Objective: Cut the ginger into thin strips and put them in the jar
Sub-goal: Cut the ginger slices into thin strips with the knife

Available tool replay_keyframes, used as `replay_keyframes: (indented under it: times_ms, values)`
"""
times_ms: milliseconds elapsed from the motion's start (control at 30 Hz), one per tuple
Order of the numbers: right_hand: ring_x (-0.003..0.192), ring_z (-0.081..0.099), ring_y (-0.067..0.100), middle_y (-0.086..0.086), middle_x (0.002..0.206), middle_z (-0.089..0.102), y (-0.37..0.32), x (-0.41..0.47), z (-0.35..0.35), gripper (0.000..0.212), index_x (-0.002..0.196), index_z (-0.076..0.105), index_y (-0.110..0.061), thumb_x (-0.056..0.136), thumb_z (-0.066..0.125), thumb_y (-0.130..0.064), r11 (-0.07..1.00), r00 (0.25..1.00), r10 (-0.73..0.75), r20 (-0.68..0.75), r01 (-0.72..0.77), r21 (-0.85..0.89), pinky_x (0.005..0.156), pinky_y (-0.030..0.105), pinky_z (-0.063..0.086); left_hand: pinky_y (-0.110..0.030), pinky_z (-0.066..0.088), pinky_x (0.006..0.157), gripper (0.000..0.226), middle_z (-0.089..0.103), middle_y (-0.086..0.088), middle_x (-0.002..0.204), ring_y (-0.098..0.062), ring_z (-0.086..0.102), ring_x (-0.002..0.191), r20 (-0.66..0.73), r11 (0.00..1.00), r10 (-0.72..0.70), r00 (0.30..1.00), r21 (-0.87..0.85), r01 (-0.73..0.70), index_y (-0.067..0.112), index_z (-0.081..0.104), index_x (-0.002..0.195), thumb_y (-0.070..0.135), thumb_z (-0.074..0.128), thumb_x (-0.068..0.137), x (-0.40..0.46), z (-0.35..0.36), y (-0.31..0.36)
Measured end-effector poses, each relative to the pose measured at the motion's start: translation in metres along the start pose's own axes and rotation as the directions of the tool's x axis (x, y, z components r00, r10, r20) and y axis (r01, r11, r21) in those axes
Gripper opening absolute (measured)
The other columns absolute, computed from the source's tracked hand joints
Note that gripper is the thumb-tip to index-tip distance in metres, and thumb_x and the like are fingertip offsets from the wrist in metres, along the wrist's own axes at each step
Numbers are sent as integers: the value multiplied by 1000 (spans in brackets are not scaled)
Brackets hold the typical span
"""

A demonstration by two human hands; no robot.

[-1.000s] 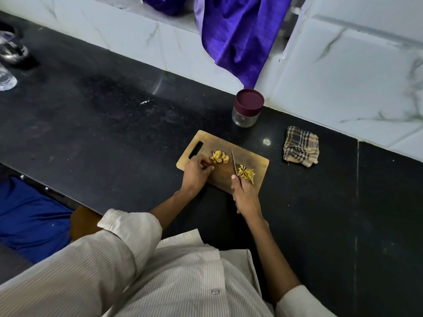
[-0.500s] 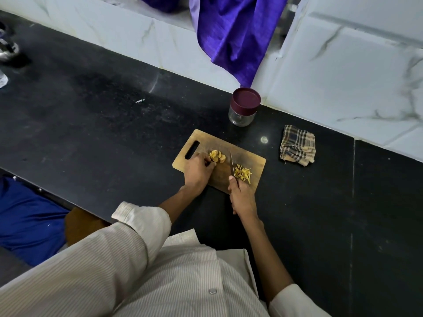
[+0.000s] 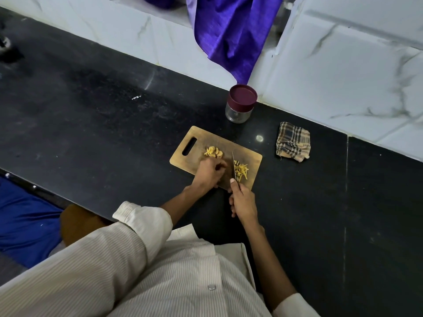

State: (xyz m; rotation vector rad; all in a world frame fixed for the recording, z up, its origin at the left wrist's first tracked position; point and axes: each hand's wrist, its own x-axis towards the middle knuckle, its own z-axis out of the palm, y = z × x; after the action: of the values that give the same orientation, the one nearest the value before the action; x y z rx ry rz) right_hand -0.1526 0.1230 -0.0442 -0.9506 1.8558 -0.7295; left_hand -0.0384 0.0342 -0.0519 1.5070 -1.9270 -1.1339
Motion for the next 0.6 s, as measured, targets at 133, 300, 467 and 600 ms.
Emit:
replay_keyframes:
  times_ms: [133, 300, 467, 600]
  values:
    - [41, 45, 10, 2, 60, 52, 7, -5, -2, 40, 87, 59, -12, 105, 40, -43, 999, 999, 32, -7, -32, 27, 37, 24, 38, -20, 52, 44, 18, 56, 2, 102, -10, 59, 57, -27, 999, 14, 1000, 37, -13, 10, 65, 110, 12, 56, 94, -2, 3, -4]
    - [42, 44, 10, 1, 59, 51, 7, -8, -3, 40, 88, 60, -12, 104, 40, -43, 998, 999, 53, -6, -53, 40, 37, 24, 38, -18, 49, 41, 17, 54, -4, 116, -12, 59, 60, -67, 998, 10, 998, 63, -6, 10, 67, 107, 10, 56, 94, -4, 2, -15]
    - [41, 43, 9, 0, 59, 50, 6, -9, -3, 41, 90, 60, -11, 105, 40, -43, 998, 998, 60, 4, -60, 32, 36, 23, 37, -22, 52, 42, 18, 52, -5, 117, -16, 62, 67, -52, 1000, -7, 999, 22, 8, 8, 66, 109, 12, 57, 94, -6, -1, -15]
    - [40, 43, 10, 1, 59, 50, 5, -8, -4, 40, 88, 59, -11, 105, 40, -42, 998, 998, 56, 8, -56, 34, 36, 24, 37, -19, 48, 39, 18, 56, -6, 110, -16, 60, 68, -87, 999, -49, 995, 13, 50, 9, 67, 103, 22, 62, 92, -4, 1, -9]
